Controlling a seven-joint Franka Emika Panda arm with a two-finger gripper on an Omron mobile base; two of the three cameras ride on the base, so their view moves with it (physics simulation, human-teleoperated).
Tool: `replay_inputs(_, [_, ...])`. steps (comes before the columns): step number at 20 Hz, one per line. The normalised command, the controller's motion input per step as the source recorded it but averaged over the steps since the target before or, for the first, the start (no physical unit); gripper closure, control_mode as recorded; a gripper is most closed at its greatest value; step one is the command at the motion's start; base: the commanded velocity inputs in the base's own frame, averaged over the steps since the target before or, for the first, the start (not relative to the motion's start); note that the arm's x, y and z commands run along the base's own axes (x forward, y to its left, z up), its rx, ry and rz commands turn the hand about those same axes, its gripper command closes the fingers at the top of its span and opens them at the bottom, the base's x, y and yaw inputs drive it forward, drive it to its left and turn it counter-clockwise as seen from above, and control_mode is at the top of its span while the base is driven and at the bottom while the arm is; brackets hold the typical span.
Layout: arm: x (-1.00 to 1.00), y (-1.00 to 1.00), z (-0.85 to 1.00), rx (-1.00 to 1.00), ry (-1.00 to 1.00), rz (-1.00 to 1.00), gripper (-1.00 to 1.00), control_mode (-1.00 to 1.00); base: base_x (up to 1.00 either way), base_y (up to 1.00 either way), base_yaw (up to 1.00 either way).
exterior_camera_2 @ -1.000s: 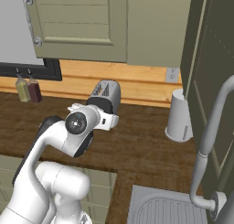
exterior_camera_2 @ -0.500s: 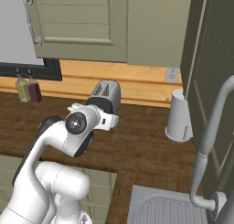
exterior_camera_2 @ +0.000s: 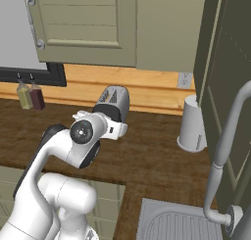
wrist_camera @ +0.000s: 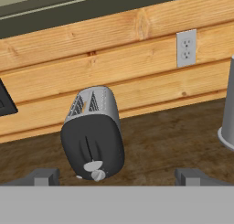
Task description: Start the toaster. Once the lever pops up, take the bread to the plate on the dining counter.
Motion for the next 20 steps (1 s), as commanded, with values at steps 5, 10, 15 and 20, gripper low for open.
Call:
replay_inputs(5, [0.0, 0.0, 0.0, 0.0, 0.0, 0.0, -1.0, -1.0, 0.0, 0.0, 0.0])
replay_inputs(10, [0.0, 0.0, 0.0, 0.0, 0.0, 0.0, -1.0, -1.0, 0.0, 0.0, 0.0])
replay_inputs(15, [0.0, 0.0, 0.0, 0.0, 0.0, 0.0, -1.0, -1.0, 0.0, 0.0, 0.0])
replay_inputs(20, [0.0, 0.0, 0.0, 0.0, 0.0, 0.0, -1.0, -1.0, 0.0, 0.0, 0.0])
